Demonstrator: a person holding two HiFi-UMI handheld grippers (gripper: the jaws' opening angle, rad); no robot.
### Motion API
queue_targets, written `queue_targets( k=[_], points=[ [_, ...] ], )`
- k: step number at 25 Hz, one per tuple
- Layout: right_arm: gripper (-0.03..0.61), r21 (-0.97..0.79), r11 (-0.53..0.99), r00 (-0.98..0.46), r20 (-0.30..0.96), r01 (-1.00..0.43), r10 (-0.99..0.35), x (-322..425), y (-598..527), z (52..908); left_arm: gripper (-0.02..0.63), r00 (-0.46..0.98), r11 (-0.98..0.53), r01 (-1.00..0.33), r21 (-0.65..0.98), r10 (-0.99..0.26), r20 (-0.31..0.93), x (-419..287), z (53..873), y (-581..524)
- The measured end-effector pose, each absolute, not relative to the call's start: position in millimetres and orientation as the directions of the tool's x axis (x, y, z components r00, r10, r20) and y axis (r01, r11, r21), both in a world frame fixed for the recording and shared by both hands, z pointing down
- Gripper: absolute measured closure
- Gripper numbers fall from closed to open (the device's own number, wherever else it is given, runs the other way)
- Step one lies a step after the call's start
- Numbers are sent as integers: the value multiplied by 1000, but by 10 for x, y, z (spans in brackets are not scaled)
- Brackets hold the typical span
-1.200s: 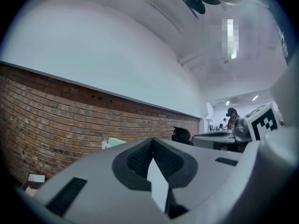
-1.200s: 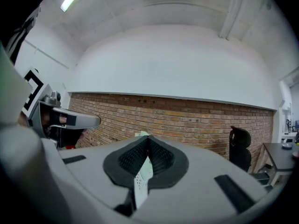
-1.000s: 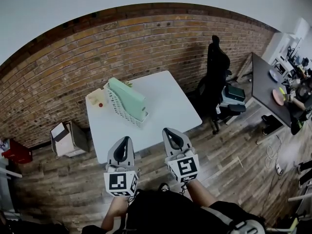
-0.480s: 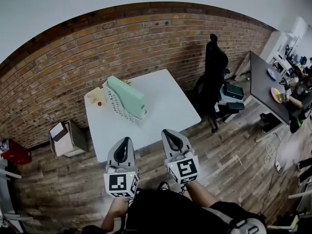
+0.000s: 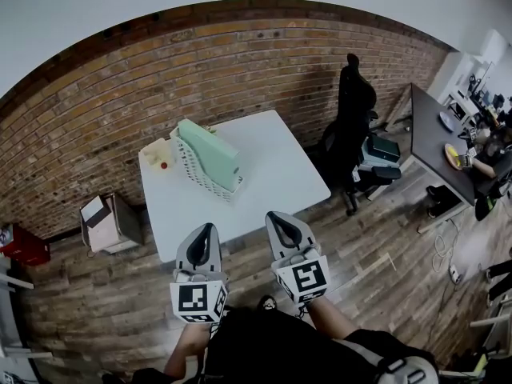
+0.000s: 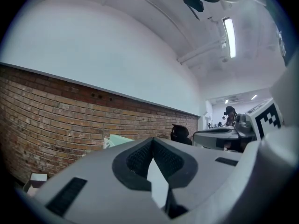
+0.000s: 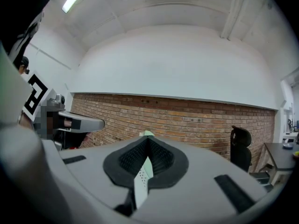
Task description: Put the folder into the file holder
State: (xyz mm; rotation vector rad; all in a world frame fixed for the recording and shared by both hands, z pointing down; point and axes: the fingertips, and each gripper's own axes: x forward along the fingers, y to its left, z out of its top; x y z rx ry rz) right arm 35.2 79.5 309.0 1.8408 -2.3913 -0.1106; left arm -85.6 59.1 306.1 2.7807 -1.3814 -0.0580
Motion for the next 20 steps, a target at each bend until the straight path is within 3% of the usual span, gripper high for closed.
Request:
queue_targets(
  k=[20],
  points=[
    [571, 88, 275, -271, 57, -957, -961, 374, 882, 3119, 591, 611, -610, -791, 47, -792, -5, -851, 3109, 627]
  ],
)
